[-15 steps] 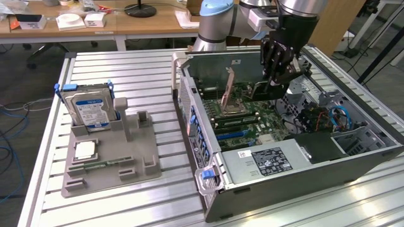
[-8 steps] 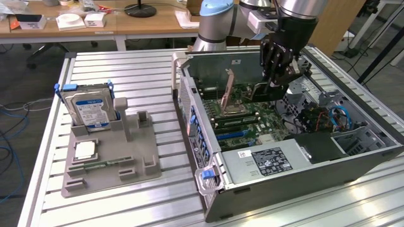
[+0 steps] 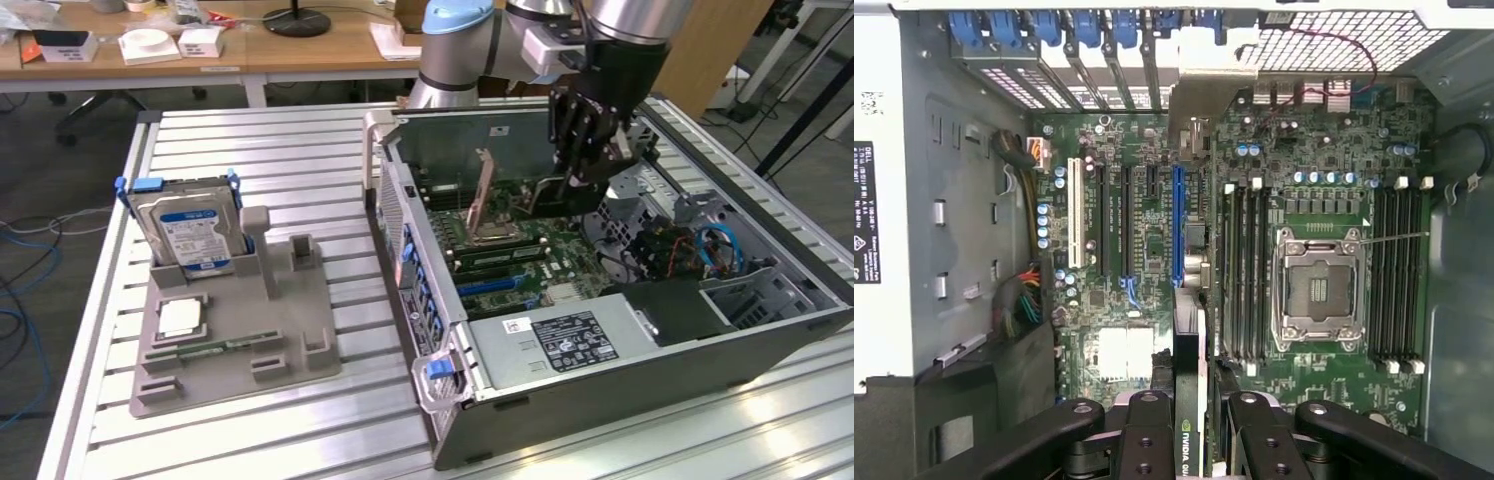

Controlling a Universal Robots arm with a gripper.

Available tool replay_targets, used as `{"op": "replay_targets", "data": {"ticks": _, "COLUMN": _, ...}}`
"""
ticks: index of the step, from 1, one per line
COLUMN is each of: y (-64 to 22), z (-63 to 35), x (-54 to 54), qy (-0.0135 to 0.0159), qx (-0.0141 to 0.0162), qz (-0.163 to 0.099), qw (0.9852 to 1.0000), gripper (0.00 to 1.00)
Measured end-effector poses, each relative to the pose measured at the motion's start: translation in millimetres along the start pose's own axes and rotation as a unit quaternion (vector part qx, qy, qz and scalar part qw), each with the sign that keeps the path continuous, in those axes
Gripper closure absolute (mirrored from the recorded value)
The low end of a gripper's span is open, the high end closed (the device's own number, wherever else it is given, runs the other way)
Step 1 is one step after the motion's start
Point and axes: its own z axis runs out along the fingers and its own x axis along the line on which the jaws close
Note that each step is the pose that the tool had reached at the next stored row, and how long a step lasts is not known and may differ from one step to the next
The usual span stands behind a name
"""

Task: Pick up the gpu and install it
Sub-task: 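Insert the gpu into the slot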

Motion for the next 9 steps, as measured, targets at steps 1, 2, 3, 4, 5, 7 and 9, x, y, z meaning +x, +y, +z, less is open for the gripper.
{"op": "replay_targets", "data": {"ticks": 1, "y": 0.0, "z": 0.5, "x": 0.0, "qy": 0.0001, "qx": 0.0000, "qz": 0.000, "qw": 1.0000, "gripper": 0.74}}
{"op": "replay_targets", "data": {"ticks": 2, "y": 0.1, "z": 0.9, "x": 0.0, "qy": 0.0003, "qx": 0.0000, "qz": 0.000, "qw": 1.0000, "gripper": 0.74}}
{"op": "replay_targets", "data": {"ticks": 3, "y": 0.1, "z": 1.4, "x": 0.0, "qy": 0.0004, "qx": 0.0000, "qz": 0.000, "qw": 1.0000, "gripper": 0.74}}
{"op": "replay_targets", "data": {"ticks": 4, "y": 0.1, "z": 1.9, "x": 0.0, "qy": 0.0006, "qx": 0.0000, "qz": 0.000, "qw": 1.0000, "gripper": 0.74}}
{"op": "replay_targets", "data": {"ticks": 5, "y": 0.2, "z": 2.5, "x": 0.0, "qy": 0.0007, "qx": 0.0001, "qz": 0.000, "qw": 1.0000, "gripper": 0.74}}
{"op": "replay_targets", "data": {"ticks": 7, "y": 0.3, "z": 3.6, "x": 0.0, "qy": 0.0010, "qx": 0.0000, "qz": 0.000, "qw": 1.0000, "gripper": 0.74}}
{"op": "replay_targets", "data": {"ticks": 9, "y": 0.4, "z": 4.8, "x": 0.0, "qy": 0.0012, "qx": 0.0000, "qz": 0.000, "qw": 1.0000, "gripper": 0.74}}
